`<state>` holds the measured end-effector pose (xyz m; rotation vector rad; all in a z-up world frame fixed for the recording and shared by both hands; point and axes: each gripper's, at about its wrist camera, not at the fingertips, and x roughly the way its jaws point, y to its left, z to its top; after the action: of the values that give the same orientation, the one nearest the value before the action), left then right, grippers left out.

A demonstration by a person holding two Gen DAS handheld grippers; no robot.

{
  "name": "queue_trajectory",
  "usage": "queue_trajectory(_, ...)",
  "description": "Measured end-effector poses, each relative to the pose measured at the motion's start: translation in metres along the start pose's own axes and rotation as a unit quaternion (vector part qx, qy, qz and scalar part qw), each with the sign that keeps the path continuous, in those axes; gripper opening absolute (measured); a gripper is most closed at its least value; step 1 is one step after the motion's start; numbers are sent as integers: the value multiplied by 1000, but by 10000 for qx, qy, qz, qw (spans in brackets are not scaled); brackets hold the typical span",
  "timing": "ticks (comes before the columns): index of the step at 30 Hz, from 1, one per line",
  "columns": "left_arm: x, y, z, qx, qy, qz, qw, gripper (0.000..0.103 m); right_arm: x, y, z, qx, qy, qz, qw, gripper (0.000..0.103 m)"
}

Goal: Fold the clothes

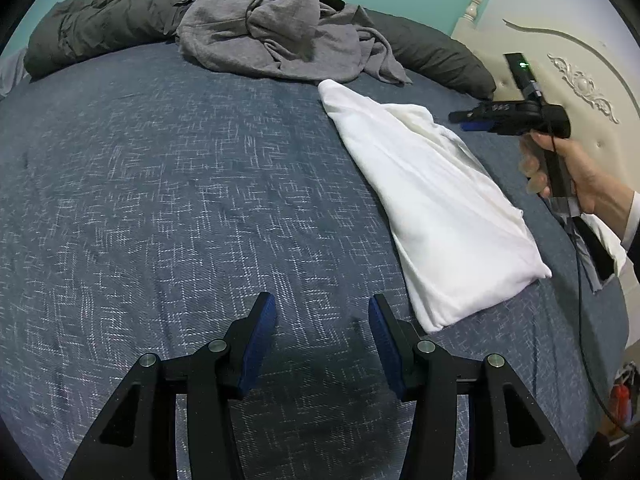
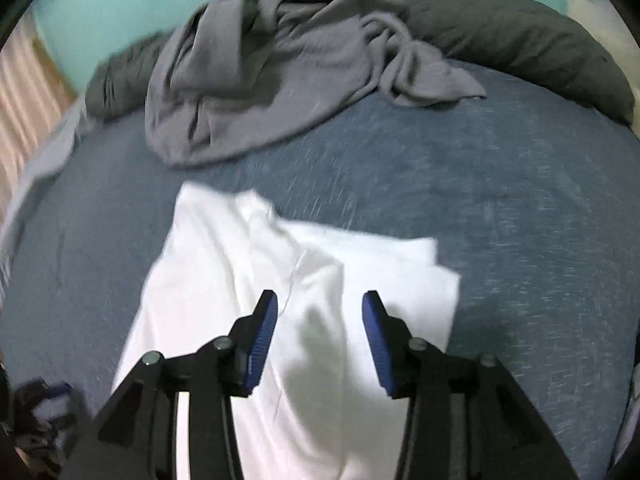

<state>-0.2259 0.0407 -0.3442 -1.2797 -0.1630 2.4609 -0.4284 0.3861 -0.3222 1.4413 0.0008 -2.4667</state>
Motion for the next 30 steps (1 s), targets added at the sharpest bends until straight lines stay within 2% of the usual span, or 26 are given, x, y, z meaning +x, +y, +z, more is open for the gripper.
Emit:
queue_trajectory(3, 0, 1, 0, -2, 12, 1, 10000, 52, 16, 2, -1, 35, 188, -105, 9998, 44)
queue_trajectory(4, 0, 2, 0, -15, 14, -2, 10000, 52, 20, 0, -2, 79, 229, -130, 9996, 41)
queue_trajectory(5, 0, 3, 1, -31, 14, -2, 10000, 52, 22, -2, -3, 137, 241, -88, 9996, 36)
queue_trajectory(7, 0, 6, 1, -81, 15, -1, 10000, 52, 23, -6, -6, 262, 230, -40, 9994, 8)
queue_trajectory(10, 0, 8, 1, -109, 20, -6, 9999, 52, 15, -7, -8, 381, 66, -19, 9993, 2)
queue_trajectory(14, -1, 6, 1, -93, 13, -22, 10000, 52, -7, -22, -3, 697, -424, -1, 9967, 2)
queue_trajectory(22, 0, 4, 0, -52, 48, -11, 10000, 52, 13, -47, -9, 1145, -146, -240, 9930, 2)
queue_trajectory(25, 1, 5, 0, -61, 68, -22, 10000, 52, 16, -48, -11, 1227, -124, -164, 9922, 4)
queue_trajectory(26, 1, 5, 0, -68, 77, -32, 9999, 52, 14, -49, -12, 1273, -153, -152, 9916, 6)
queue_trajectory(27, 1, 5, 0, -74, 83, -47, 9999, 52, 8, -51, -14, 1303, -230, -117, 9911, 18)
queue_trajectory(28, 1, 4, 0, -80, 87, -64, 9999, 52, 0, -53, -17, 1335, -258, -96, 9907, 34)
queue_trajectory(30, 0, 3, 0, -90, 82, -107, 9999, 52, -13, -52, -26, 1250, -252, 17, 9918, 38)
